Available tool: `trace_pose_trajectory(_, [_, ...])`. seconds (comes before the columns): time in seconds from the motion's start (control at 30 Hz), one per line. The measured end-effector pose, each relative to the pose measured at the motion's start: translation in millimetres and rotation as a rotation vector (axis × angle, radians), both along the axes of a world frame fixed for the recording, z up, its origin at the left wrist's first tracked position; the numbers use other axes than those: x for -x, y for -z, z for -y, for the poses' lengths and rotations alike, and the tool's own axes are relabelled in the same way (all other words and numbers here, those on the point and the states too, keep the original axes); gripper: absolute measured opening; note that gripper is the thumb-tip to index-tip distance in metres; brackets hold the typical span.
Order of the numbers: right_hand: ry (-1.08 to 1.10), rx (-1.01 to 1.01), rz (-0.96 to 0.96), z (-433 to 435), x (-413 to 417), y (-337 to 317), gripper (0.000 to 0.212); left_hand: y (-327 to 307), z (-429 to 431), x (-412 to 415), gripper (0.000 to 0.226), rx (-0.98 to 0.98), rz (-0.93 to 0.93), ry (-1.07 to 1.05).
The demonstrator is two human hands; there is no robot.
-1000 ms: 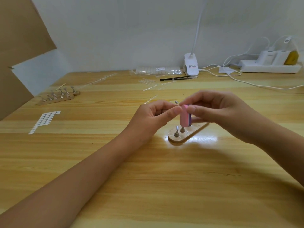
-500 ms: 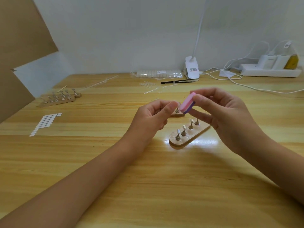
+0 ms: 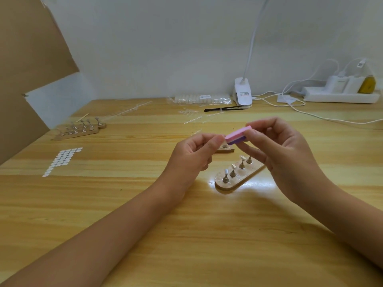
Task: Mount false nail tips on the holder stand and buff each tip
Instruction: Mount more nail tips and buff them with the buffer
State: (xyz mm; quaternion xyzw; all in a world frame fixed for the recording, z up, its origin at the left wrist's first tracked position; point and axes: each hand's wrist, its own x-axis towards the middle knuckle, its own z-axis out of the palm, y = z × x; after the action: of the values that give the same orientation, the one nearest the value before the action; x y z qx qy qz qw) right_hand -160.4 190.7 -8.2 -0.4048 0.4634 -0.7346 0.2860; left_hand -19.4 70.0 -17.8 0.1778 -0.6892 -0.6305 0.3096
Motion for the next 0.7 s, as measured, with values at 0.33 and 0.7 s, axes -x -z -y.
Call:
trace_pose_trajectory(0.33, [0.499, -0.313, -0.944, -7, 79, -2, 0.01, -3, 3, 1, 0.038, -0.052, 0.026, -0.025])
trace_pose_trajectory(0.7, [0.267, -0.256, -1.096, -7, 52, -4, 0.034, -2, 3, 0, 0.033, 0.033, 0.115, 0.078])
